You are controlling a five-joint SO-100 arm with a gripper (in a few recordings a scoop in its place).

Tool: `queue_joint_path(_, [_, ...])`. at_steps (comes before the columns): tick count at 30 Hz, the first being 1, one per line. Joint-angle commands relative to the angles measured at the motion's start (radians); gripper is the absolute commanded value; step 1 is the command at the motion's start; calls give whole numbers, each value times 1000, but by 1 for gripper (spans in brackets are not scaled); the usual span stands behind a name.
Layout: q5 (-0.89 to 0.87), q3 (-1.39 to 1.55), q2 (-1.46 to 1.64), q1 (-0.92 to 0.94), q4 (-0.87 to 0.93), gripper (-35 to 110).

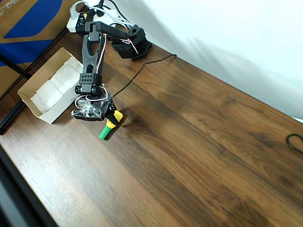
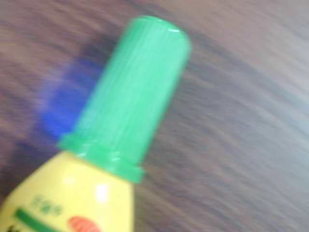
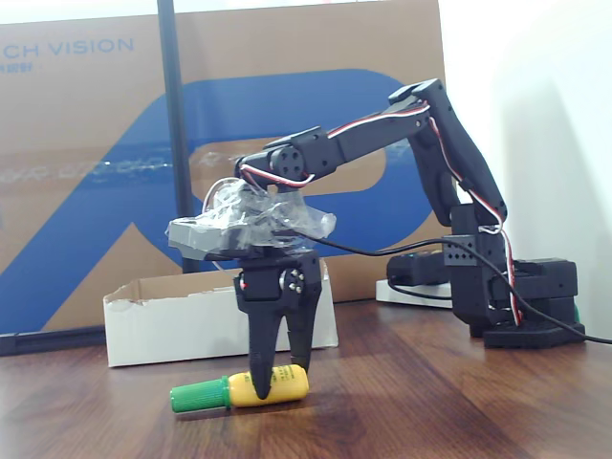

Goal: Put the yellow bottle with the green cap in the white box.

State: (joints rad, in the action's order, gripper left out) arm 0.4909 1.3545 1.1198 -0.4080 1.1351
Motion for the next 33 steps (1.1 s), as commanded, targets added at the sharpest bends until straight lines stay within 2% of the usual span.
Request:
queue_joint_path(1, [3, -37, 74, -11, 2, 25])
queue_joint_path(12, [3, 5, 104, -11, -28, 16])
queue_joint_path(18, [-25, 64, 158, -5, -89, 26])
queue_joint_path(23, [-52, 52, 163, 17, -104, 27])
queue_joint_path(33, [-100, 71, 268, 117, -124, 18])
